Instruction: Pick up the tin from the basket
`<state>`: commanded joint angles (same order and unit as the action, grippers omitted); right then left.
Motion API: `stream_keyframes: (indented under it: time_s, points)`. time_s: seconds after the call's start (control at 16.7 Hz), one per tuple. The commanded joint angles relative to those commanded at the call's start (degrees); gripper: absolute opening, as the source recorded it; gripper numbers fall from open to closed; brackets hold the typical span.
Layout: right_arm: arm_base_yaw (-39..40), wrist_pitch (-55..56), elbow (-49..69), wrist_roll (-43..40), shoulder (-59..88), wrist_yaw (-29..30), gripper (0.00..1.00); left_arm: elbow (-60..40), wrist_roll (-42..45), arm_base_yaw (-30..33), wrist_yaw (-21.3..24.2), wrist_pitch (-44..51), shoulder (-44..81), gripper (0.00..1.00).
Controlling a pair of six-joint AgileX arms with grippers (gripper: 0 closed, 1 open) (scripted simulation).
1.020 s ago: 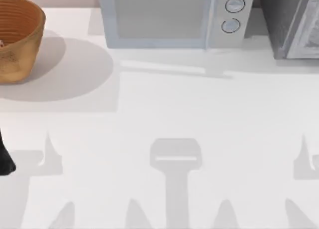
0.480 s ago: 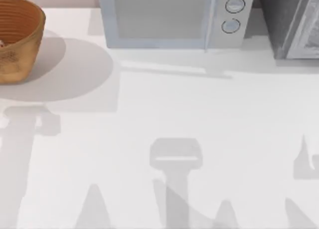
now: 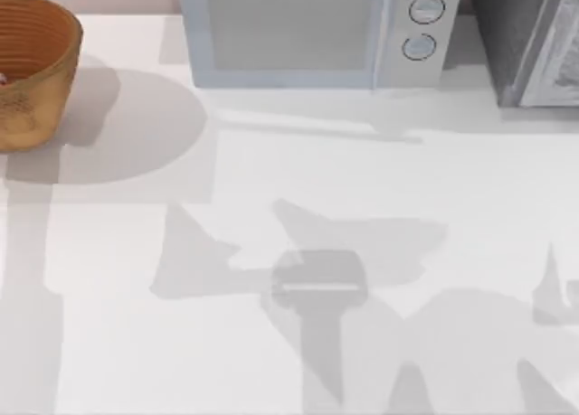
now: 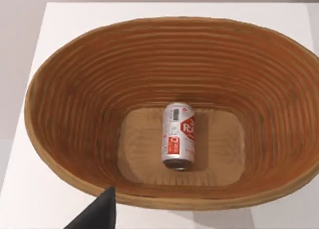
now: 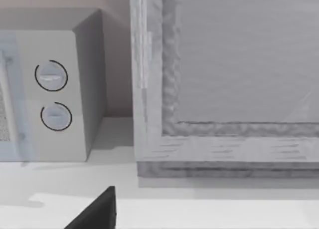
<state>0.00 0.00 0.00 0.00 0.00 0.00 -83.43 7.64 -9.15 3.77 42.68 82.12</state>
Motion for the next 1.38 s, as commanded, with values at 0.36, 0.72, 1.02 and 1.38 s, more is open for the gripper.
stream_keyframes:
  time_s: [0.36, 0.72, 1.02, 1.38]
  points:
    - [0.0, 0.0, 0.0, 0.0, 0.0, 0.0, 1.0, -32.27, 2.62, -1.84, 2.67, 16.88, 32.82, 1.0]
    - [0.0, 0.0, 0.0, 0.0, 0.0, 0.0, 1.0, -54.06, 4.34, -2.51, 5.08, 29.84, 57.92, 1.0]
    - [0.0, 0.0, 0.0, 0.0, 0.0, 0.0, 1.0, -59.8, 4.8, -2.68, 5.76, 33.66, 64.96, 1.0]
    - [0.0, 0.0, 0.0, 0.0, 0.0, 0.0, 1.0, -59.02, 4.59, -2.38, 5.71, 32.64, 65.22, 1.0]
